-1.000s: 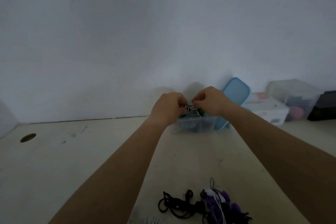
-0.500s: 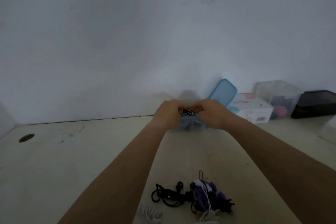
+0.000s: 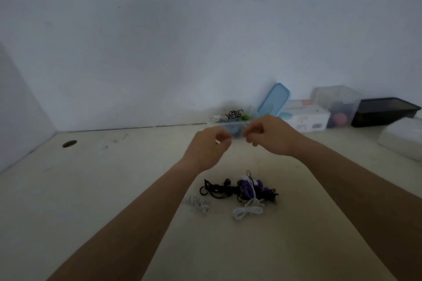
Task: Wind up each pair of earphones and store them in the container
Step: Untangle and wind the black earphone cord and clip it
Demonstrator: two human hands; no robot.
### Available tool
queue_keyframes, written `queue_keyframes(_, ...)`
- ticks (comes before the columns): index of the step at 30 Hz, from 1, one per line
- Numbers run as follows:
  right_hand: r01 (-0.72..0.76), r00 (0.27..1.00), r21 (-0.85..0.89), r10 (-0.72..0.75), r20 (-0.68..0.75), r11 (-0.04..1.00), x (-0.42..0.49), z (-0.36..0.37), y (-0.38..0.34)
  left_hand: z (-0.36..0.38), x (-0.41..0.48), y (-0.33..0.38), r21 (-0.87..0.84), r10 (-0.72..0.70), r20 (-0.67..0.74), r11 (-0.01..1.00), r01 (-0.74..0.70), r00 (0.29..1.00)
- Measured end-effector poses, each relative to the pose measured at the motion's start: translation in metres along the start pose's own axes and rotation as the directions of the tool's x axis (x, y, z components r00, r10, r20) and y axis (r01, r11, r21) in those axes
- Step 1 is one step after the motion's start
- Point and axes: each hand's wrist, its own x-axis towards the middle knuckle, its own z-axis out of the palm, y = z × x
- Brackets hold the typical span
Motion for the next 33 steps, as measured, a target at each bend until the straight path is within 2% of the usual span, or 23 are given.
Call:
queue_keyframes(3, -0.01, 0.987, -0.072, 0.021, 0.157, 0.997, -0.03, 0.003, 0.001, 0.005, -0.034, 0.011, -0.041, -0.013, 0.143, 0.999, 0.019, 0.99)
queue_keyframes(6, -0.025, 0.978, -0.111, 0.048, 0.205, 0.994, -0.056, 0.009, 0.003, 0.009, -0.061, 0.016, 0.068, -0.013, 0.25, 0.998, -0.004, 0.968)
queue_keyframes(10, -0.081, 0.965, -0.108, 0.105, 0.239, 0.991, -0.077, 0.022, 0.003, 0.008, -0.081, 0.019, 0.142, -0.052, 0.232, 0.99, 0.019, 0.971)
queue_keyframes(14, -0.098, 0.97, -0.183, 0.135, 0.201, 0.978, -0.082, 0.034, 0.003, 0.0, -0.09, 0.016, 0.083, -0.069, 0.237, 0.995, 0.05, 0.969)
queue_keyframes(19, -0.161, 0.972, -0.206, 0.192, 0.139, 0.965, -0.08, 0.041, -0.002, -0.004, -0.094, 0.012, 0.166, -0.018, 0.281, 0.986, -0.03, 0.96)
queue_keyframes(22, -0.157, 0.977, -0.224, 0.185, 0.106, 0.962, -0.079, 0.04, -0.005, -0.003, -0.095, 0.011, 0.148, 0.01, 0.221, 0.988, -0.043, 0.975)
queue_keyframes(27, -0.008, 0.997, -0.074, 0.002, -0.079, 0.997, -0.077, 0.041, -0.016, -0.014, -0.094, 0.014, -0.025, 0.006, -0.015, 1.0, -0.006, 1.0)
queue_keyframes(33, 0.003, 1.0, 0.188, -0.007, 0.018, 0.982, -0.063, 0.049, -0.042, -0.044, -0.089, 0.019, -0.28, -0.097, -0.201, 0.959, 0.038, 0.975)
